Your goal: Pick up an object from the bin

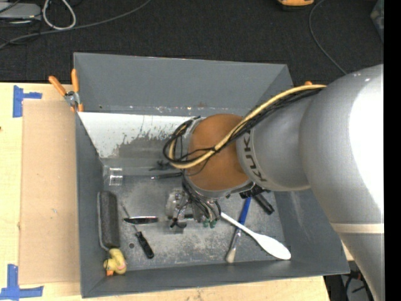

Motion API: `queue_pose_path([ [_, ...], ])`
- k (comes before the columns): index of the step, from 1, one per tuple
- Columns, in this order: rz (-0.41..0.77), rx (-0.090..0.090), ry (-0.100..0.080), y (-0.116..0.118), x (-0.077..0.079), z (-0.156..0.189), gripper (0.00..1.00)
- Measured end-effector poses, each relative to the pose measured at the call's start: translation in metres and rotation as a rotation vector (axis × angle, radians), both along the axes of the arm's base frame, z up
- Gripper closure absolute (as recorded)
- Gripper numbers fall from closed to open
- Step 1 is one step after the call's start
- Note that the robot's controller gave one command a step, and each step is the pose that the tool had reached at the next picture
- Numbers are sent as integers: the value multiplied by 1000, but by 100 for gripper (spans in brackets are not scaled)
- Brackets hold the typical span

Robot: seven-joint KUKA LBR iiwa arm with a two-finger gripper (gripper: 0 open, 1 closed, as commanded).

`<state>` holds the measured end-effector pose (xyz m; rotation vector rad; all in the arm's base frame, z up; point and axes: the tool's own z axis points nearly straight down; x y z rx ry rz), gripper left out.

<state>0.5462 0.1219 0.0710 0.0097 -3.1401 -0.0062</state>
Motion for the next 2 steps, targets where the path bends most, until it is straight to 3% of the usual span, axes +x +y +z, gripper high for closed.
queue_pose_path([
  [1,-1,-2,11,-1,-3,27,100],
  [2,-2,0,4,0,-1,63,100],
])
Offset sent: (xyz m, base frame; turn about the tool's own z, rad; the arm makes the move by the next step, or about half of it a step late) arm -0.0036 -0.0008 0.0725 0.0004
